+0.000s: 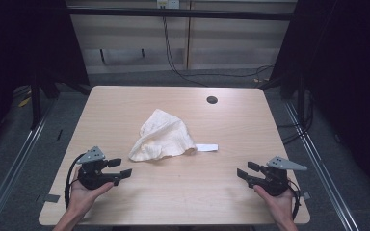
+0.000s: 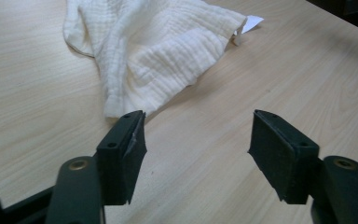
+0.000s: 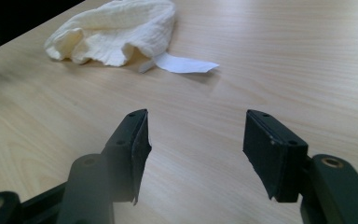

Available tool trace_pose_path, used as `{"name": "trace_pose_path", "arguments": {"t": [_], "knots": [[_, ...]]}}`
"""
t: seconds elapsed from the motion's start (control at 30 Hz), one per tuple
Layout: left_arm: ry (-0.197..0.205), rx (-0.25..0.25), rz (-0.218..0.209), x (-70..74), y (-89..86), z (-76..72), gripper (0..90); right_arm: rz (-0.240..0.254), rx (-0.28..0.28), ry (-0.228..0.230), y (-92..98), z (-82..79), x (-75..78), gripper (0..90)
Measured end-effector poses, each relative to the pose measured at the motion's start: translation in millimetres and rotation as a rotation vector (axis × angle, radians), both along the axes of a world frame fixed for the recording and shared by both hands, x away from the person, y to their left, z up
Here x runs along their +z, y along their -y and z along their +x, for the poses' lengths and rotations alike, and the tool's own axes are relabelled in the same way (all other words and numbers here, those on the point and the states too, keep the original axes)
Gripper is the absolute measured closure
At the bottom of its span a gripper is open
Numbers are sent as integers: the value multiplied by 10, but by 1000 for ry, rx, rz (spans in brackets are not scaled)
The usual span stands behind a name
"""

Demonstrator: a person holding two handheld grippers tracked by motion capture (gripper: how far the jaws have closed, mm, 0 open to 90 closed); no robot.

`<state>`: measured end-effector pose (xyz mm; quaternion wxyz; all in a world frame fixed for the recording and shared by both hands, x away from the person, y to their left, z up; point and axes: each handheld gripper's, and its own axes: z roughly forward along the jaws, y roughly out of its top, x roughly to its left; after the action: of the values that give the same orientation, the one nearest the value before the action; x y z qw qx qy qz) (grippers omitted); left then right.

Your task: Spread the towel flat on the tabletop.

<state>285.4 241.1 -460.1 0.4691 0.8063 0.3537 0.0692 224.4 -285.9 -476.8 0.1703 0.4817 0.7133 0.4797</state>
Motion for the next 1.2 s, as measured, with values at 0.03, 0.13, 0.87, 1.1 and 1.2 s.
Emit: {"name": "trace_pose_path", "arguments": {"t": [0.03,0.13,0.87,1.1,1.2], "knots": [[0,0,0,0,0,0,384,0,0,0,0,0,0,408],[-23,-37,-39,9,-7,21,437,-19,30,-20,-17,11,-11,418],[3,-47,-38,262,265,507,529,-31,65,-28,-36,-15,27,384],[0,-82,25,216,450,817,656,-27,62,2,-21,-32,61,394],[-23,-88,37,148,469,887,669,-25,75,-13,-20,-27,37,393]]}}
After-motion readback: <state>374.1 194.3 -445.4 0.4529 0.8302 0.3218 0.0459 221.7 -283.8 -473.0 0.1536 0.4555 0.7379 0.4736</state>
